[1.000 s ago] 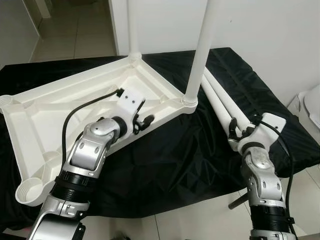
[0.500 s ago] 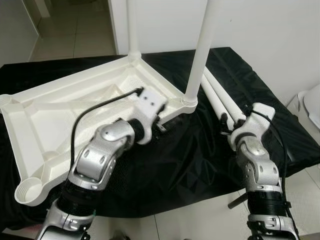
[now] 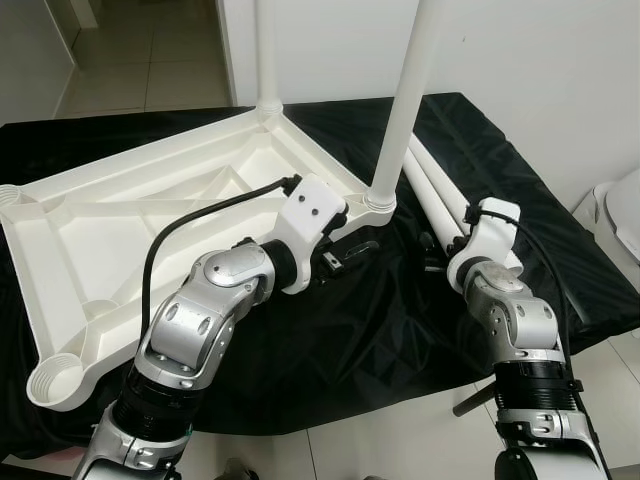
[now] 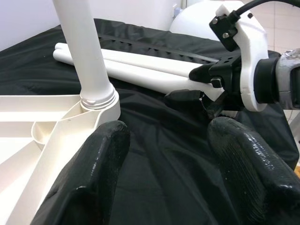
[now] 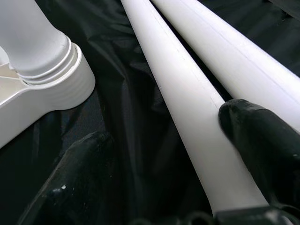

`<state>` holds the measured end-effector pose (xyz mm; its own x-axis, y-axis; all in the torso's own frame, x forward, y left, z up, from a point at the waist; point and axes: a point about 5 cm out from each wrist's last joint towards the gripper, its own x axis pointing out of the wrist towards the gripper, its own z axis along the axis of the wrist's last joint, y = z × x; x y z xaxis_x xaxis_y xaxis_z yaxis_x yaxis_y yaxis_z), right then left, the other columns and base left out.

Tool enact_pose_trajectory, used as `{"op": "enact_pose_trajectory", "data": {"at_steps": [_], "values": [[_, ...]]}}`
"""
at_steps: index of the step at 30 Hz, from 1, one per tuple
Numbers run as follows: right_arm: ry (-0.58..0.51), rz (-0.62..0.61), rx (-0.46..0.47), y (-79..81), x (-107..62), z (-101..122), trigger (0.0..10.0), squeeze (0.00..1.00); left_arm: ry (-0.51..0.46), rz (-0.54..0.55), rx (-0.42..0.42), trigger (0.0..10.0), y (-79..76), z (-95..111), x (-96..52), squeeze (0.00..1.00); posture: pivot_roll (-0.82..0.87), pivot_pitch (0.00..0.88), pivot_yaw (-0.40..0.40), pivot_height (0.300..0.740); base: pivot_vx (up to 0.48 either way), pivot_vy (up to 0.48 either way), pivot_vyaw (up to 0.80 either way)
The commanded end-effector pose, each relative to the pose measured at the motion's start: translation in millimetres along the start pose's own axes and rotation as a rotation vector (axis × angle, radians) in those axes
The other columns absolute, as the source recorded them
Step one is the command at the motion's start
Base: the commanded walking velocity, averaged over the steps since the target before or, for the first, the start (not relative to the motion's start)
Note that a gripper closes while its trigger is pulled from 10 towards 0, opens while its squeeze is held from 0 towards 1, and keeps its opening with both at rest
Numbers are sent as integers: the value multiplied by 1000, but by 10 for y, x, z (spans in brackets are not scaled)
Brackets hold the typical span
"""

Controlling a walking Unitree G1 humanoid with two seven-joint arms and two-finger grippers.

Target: Building children table

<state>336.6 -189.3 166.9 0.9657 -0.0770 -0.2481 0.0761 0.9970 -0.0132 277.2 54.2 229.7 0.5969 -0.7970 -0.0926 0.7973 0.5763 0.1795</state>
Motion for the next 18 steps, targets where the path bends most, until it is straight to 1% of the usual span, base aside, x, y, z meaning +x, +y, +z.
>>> {"op": "enact_pose_trajectory", "data": {"at_steps": [1, 2, 3, 6, 12, 13, 15, 16, 18], "values": [[43, 4, 9, 4, 10, -71, 10000, 0, -1, 25, -7, 10000, -12, 4, -10, 0, -53, 85, -27, 740, 0, 0, 0], [70, 6, 21, 11, 12, -94, 10000, 0, -5, 24, -5, 10000, -17, 17, -15, 0, -54, 85, -27, 740, 0, 0, 0], [70, 6, 21, 11, 12, -94, 10000, 0, -5, 24, -5, 10000, -17, 17, -15, 0, -54, 85, -27, 740, 0, 0, 0], [115, 2, 23, 3, 30, -126, 10000, 0, -6, 26, -5, 10000, -10, 28, -25, 0, -55, 86, -27, 740, 0, 0, 0], [140, 12, 39, -11, 45, -120, 10000, 0, -6, 33, -7, 10000, 6, 35, -33, 0, -56, 86, -26, 740, 0, 0, 0], [142, -12, 53, -52, 66, -95, 10000, 0, -5, 37, -7, 10000, 12, 37, -36, 0, -57, 87, -25, 740, 0, 0, 0], [142, -12, 53, -52, 66, -95, 10000, 0, -5, 37, -7, 10000, 12, 37, -36, 0, -57, 87, -25, 740, 0, 0, 0], [139, -50, 67, -108, 90, -73, 10000, 0, -5, 40, -7, 10000, 12, 38, -37, 0, -57, 88, -24, 740, 0, 0, 0], [173, -99, 96, -190, 124, -78, 10000, 0, -6, 43, -9, 10000, 12, 47, -40, 0, -56, 89, -24, 740, 0, 0, 0]]}}
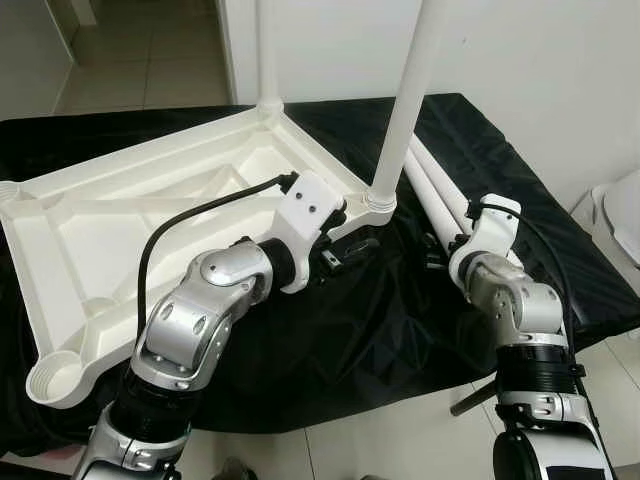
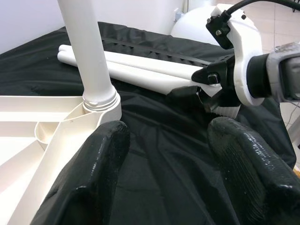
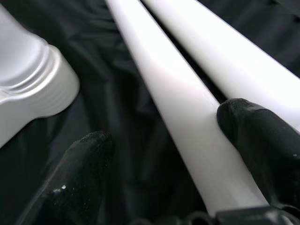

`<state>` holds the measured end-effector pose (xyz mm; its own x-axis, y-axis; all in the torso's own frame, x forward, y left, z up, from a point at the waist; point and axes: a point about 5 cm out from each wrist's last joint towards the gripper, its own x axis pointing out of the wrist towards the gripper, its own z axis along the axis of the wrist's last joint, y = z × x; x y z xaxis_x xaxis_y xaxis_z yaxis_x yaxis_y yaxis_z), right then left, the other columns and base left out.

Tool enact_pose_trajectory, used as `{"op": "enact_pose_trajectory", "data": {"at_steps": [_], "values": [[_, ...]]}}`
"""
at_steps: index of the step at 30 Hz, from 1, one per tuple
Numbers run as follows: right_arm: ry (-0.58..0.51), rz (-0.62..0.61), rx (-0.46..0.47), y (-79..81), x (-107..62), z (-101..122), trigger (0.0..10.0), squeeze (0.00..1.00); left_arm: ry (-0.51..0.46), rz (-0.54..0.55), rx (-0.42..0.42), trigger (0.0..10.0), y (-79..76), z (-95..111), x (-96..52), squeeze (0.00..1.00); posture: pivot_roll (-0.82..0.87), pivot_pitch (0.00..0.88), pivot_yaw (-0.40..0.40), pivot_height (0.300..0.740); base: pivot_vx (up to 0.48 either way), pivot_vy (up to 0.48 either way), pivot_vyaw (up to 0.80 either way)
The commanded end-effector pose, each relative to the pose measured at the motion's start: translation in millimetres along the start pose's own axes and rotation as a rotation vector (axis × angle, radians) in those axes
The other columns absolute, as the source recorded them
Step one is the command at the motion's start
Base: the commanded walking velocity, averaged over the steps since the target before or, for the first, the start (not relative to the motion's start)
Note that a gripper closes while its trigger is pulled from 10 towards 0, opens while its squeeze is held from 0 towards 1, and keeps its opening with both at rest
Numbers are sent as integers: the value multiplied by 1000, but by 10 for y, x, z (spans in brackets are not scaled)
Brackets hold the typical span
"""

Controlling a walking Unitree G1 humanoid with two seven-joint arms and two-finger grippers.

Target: Building children table

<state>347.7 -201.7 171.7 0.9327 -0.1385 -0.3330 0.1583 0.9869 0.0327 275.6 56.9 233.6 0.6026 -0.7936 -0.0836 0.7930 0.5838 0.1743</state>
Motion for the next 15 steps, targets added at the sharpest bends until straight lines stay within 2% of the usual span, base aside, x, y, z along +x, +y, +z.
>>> {"op": "enact_pose_trajectory", "data": {"at_steps": [1, 10, 13, 15], "values": [[109, -47, 36, -103, 47, -161, 10000, 0, 1, 37, -3, 10000, 4, 15, -6, 0, -56, 89, -24, 740, 0, 0, 0], [195, -57, 50, -121, 70, -241, 10000, 0, -2, 50, -3, 10000, 21, 24, -11, 0, -55, 86, -26, 740, 0, 0, 0], [254, -32, 38, -98, 80, -293, 10000, 0, -5, 55, 2, 10000, 25, 30, -7, 0, -55, 85, -25, 740, 0, 0, 0], [273, -6, -18, -72, 81, -312, 10000, 0, -6, 62, 5, 10000, 34, 35, -8, 0, -54, 85, -27, 740, 0, 0, 0]]}}
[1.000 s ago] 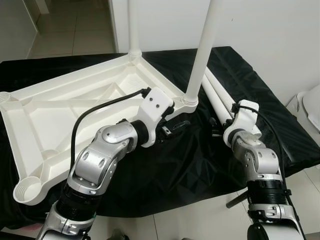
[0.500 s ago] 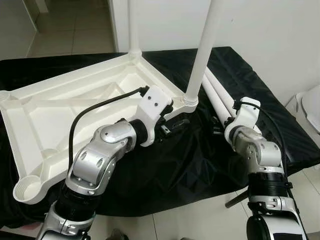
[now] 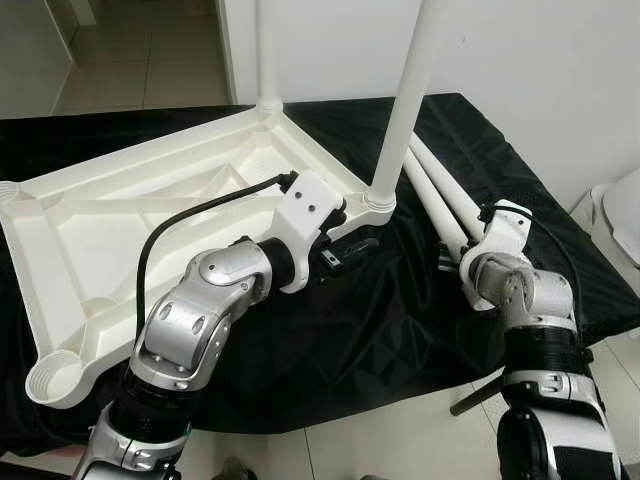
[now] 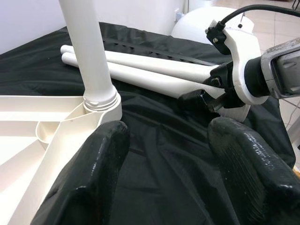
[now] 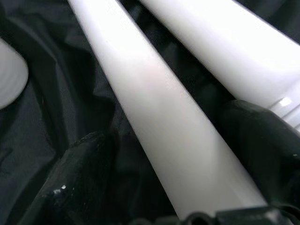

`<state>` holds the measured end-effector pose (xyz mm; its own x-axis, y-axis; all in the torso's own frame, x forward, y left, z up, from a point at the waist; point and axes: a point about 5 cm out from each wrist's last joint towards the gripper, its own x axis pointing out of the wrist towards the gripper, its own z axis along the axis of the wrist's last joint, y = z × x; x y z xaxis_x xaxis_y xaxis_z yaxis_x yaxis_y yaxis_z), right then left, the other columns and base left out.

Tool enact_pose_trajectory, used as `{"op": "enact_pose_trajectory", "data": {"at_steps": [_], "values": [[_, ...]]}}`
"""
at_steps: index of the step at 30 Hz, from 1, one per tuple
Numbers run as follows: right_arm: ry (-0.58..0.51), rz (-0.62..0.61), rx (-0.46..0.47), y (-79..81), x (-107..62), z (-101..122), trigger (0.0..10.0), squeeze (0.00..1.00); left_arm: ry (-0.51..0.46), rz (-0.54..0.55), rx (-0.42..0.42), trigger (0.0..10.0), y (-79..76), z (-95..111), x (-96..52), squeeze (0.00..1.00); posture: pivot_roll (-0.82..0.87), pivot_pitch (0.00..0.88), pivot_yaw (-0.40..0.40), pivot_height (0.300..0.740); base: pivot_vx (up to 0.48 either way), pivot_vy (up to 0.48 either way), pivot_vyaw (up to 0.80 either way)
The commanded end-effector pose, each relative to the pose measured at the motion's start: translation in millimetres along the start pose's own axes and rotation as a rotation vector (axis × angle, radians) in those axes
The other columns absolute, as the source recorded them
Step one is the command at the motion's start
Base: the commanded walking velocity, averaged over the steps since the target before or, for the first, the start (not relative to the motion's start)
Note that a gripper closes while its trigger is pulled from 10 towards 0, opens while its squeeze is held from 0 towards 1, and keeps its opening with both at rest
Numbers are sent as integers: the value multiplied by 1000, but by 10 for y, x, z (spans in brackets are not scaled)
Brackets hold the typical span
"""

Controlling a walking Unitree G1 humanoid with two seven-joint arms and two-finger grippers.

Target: Building children table

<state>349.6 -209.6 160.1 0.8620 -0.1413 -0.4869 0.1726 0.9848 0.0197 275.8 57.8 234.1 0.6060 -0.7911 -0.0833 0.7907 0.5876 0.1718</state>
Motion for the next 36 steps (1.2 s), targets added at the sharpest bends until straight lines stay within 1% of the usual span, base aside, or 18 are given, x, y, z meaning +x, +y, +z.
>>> {"op": "enact_pose_trajectory", "data": {"at_steps": [1, 6, 7, 8, 10, 15, 16, 21, 22, 25, 26, 27, 29, 30, 32, 33, 34, 36], "values": [[132, 27, -15, 21, 53, -236, 10000, 0, -8, 61, 7, 10000, 30, 34, -2, 0, -54, 85, -28, 740, 0, 0, 0], [210, 51, 18, 41, 56, -296, 10000, 0, -10, 67, 9, 10000, 35, 36, -3, 0, -54, 85, -28, 740, 0, 0, 0], [263, 58, 69, 36, 66, -339, 4039, 0, -13, 75, 16, 10000, 41, 41, -2, 0, -54, 87, -33, 740, 0, 0, 0], [301, 66, 104, 35, 72, -370, 4039, 0, -15, 81, 20, 10000, 45, 44, -2, 0, -54, 87, -33, 740, 0, 0, 0], [330, 72, 124, 34, 75, -390, 3137, 0, -19, 85, 21, 10000, 44, 48, 0, 0, -53, 88, -34, 740, 0, 0, 0], [328, 70, 113, 32, 75, -383, 3137, 0, -19, 84, 19, 10000, 41, 48, 0, 0, -54, 87, -35, 740, 0, 0, 0], [340, 84, 122, 41, 77, -386, 0, 0, -23, 88, 20, 10000, 43, 54, 3, 0, -56, 88, -37, 740, 0, 0, 0], [349, 95, 129, 49, 78, -388, 0, 0, -26, 91, 20, 10000, 45, 58, 5, 0, -56, 88, -37, 740, 0, 0, 0], [312, 179, 130, 115, 63, -304, 0, 0, -27, 97, 13, 10000, 48, 59, 10, 0, -59, 91, -36, 740, 0, 0, 0], [285, 231, 126, 162, 44, -255, 0, 0, -26, 99, 10, 10000, 51, 59, 13, 0, -59, 91, -36, 740, 0, 0, 0], [241, 264, 116, 197, 28, -198, 0, 0, -26, 101, 8, 10000, 54, 58, 15, 0, -59, 91, -36, 740, 0, 0, 0], [241, 264, 116, 197, 28, -198, 0, 0, -26, 101, 8, 10000, 54, 58, 15, 0, -59, 91, -36, 740, 0, 0, 0], [142, 296, 102, 239, -2, -95, 0, 0, -24, 106, 7, 10000, 58, 54, 19, 0, -57, 92, -37, 740, 0, 0, 0], [142, 296, 102, 239, -2, -95, 0, 0, -24, 106, 7, 10000, 58, 54, 19, 0, -57, 92, -37, 740, 0, 0, 0], [36, 301, 105, 245, -20, 2, 0, 0, -21, 109, 6, 10000, 58, 46, 23, 0, -58, 92, -36, 740, 0, 0, 0], [36, 301, 105, 245, -20, 2, 0, 0, -21, 109, 6, 10000, 58, 46, 23, 0, -58, 92, -36, 740, 0, 0, 0], [-28, 292, 108, 239, -31, 58, 0, 0, -20, 109, 6, 10000, 56, 42, 25, 0, -60, 91, -34, 740, 0, 0, 0], [-69, 287, 109, 235, -40, 93, 0, 0, -19, 110, 6, 10000, 54, 39, 26, 0, -60, 91, -34, 740, 0, 0, 0]]}}
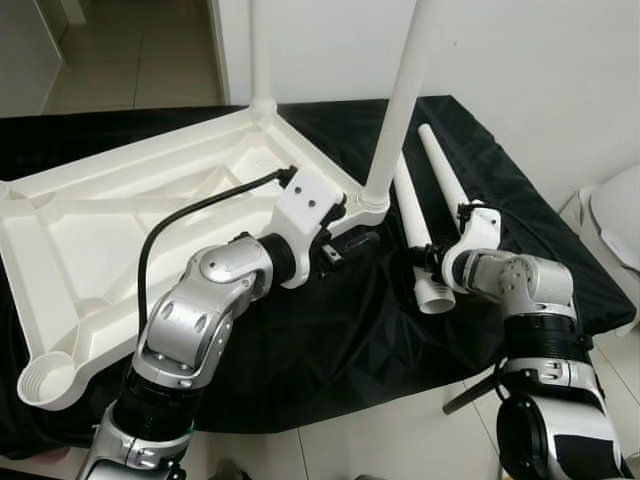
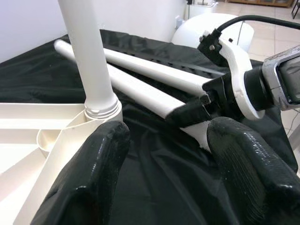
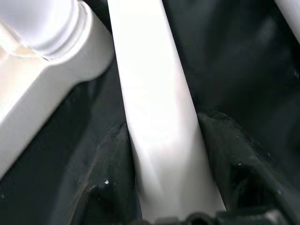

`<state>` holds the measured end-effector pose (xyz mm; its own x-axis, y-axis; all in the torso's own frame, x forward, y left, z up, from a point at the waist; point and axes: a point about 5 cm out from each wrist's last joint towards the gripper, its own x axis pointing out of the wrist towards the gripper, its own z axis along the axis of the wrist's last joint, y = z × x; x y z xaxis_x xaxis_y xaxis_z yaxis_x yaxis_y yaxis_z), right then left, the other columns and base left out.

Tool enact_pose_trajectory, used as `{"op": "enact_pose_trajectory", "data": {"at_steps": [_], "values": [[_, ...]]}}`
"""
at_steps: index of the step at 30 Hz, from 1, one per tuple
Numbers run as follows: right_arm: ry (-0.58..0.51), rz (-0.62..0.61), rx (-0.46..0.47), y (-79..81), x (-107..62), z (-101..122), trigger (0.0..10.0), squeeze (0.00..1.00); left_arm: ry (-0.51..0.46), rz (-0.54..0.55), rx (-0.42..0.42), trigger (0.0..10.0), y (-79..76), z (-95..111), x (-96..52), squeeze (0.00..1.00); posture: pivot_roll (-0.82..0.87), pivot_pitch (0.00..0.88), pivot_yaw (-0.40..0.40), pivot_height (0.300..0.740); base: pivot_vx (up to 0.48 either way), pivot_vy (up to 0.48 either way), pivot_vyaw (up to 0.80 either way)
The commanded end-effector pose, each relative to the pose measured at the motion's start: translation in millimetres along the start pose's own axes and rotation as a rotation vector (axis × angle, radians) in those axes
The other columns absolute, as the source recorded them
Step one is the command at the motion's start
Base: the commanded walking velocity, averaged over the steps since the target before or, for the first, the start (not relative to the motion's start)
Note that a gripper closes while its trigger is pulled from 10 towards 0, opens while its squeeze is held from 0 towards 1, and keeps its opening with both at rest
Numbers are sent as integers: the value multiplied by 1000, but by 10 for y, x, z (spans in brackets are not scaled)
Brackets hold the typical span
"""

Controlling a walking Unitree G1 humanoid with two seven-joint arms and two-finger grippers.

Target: Building children table

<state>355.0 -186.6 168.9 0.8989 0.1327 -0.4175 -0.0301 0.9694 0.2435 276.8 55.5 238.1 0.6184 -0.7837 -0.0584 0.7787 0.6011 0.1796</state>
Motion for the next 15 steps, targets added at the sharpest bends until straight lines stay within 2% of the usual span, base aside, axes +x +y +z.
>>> {"op": "enact_pose_trajectory", "data": {"at_steps": [1, 2, 3, 4, 11, 13, 14, 15], "values": [[-126, -44, -19, -19, -24, 104, 0, 0, 3, 91, 1, 10000, 49, -5, 12, 0, -62, 88, -31, 740, 0, 0, 0], [-126, -44, -19, -19, -24, 104, 0, 0, 3, 91, 1, 10000, 49, -5, 12, 0, -62, 88, -31, 740, 0, 0, 0], [-188, -80, -28, -35, -37, 166, 0, 0, 2, 91, 2, 10000, 47, -5, 17, 0, -62, 88, -31, 740, 0, 0, 0], [-269, -103, -32, -45, -57, 246, 10000, 0, 1, 90, 2, 10000, 45, -4, 23, 0, -62, 88, -31, 740, 0, 0, 0], [-402, -93, -16, -9, -100, 404, 10000, 0, 1, 85, 7, 10000, 49, -6, 35, 0, -61, 82, -23, 740, 0, 0, 0], [-534, -21, 28, 65, -167, 555, 10000, 0, 3, 86, 17, 10000, 64, -2, 44, 0, -57, 72, -17, 740, 0, 0, 0], [-534, -21, 28, 65, -167, 555, 10000, 0, 3, 86, 17, 10000, 64, -2, 44, 0, -57, 72, -17, 740, 0, 0, 0], [-627, 32, 38, 125, -228, 663, 10000, 0, 2, 86, 19, 10000, 71, 0, 48, 0, -55, 67, -14, 740, 0, 0, 0]]}}
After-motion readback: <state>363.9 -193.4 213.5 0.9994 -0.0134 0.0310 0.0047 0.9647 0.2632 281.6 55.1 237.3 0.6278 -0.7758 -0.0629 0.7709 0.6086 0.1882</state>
